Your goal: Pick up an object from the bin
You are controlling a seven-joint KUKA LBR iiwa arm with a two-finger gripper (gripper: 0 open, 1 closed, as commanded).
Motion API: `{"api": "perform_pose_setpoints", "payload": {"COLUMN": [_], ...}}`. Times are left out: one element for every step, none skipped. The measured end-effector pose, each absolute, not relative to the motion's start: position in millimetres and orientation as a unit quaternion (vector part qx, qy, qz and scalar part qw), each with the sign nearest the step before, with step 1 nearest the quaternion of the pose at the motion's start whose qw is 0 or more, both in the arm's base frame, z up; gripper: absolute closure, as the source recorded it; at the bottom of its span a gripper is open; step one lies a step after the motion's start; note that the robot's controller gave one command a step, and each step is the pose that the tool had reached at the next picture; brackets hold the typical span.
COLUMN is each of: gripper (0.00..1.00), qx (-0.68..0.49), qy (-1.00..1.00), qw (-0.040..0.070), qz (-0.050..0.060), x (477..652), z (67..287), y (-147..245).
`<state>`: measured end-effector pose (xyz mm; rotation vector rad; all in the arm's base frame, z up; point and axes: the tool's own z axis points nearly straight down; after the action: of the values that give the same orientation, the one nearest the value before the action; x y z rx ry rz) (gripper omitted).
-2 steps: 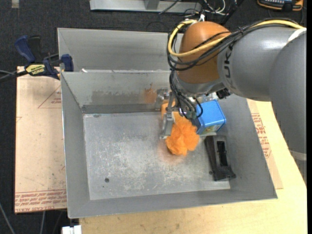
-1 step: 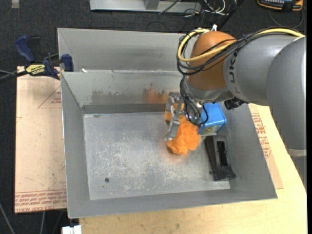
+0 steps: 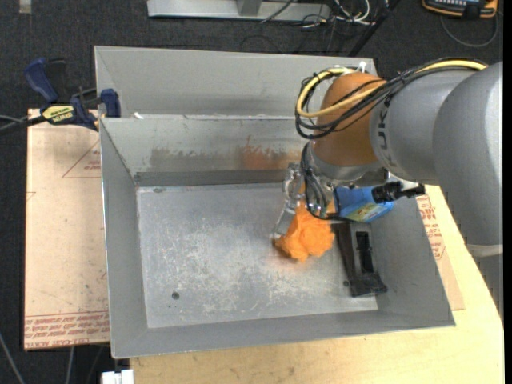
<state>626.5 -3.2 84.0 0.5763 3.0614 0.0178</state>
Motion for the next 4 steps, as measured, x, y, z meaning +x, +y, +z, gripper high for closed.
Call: {"api": "perform_pose_setpoints", "payload": {"gripper": [0.0, 0.0, 0.0, 0.0], "qx": [0.135, 0.012, 0.042, 0.171], "qy": [0.991, 1.0, 0.999, 0.985], "qw": [0.004, 0.01, 0.01, 0.007], "qz": [0.004, 0.004, 0.004, 0.007], "x": [598.6, 600.3, 582.5, 568.9], "z": [72, 99, 99, 105], "y": [-14, -50, -53, -70]}}
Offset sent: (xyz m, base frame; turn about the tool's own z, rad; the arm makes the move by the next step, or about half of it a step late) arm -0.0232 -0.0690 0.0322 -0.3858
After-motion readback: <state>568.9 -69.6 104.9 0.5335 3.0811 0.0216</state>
